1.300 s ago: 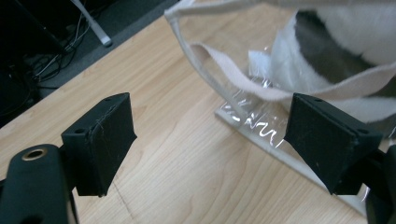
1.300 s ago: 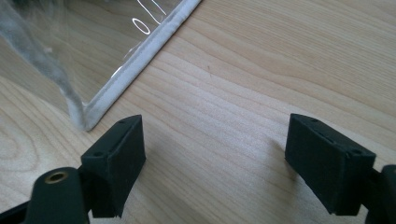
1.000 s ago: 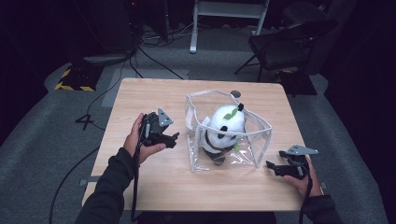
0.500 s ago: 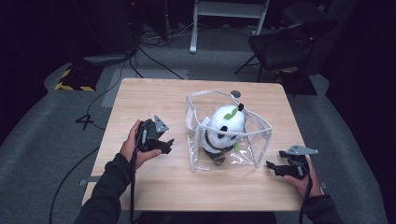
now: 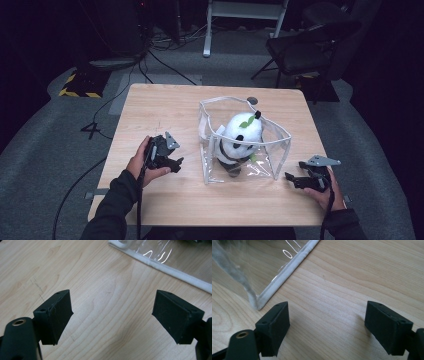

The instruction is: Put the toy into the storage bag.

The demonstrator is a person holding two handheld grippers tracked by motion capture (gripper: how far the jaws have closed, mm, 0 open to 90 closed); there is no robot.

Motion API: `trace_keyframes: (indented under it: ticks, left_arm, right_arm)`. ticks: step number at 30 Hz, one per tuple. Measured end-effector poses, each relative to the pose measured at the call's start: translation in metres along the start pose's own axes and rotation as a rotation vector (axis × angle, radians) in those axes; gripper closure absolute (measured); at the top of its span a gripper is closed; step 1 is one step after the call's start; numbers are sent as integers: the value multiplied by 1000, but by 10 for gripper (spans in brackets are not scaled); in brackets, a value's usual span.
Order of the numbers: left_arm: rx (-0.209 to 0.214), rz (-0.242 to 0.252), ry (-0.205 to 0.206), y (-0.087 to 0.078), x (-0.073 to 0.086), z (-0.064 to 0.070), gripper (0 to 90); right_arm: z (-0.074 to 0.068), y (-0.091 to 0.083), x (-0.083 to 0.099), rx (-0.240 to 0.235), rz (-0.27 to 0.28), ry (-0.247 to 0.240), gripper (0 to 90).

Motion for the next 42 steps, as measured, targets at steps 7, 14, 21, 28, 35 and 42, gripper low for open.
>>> trace_keyframes:
  ticks: [7, 14, 21, 28, 35, 42]
  left_arm:
    - [-30, -28, 4, 6, 17, 3, 162]
    - [-19, -16, -19, 5, 30, 5, 163]
    - [-7, -21, -39, 8, 46, 7, 164]
    - [24, -3, -93, 10, 64, 5, 164]
    - [41, 32, -139, 4, 80, 6, 164]
    - [77, 44, -186, 2, 98, 8, 164]
  right_arm:
    - [0, 0, 0, 0, 0, 0, 199]
    - [0, 0, 0, 1, 0, 0, 198]
    - [0, 0, 0, 1, 0, 0, 198]
    - [0, 0, 0, 2, 0, 0, 196]
    - [0, 0, 0, 3, 0, 0, 196]
    - [0, 0, 0, 3, 0, 0, 196]
Point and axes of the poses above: each handheld gripper's, and its own axes: y roughly forward along the jaws, x roughly out of its underside, z roughly to its right, the point moved 7 cm from there along y, roughly forward along the jaws, and after that the axes turned 4 degrees about -z, right-handed, at the moved point
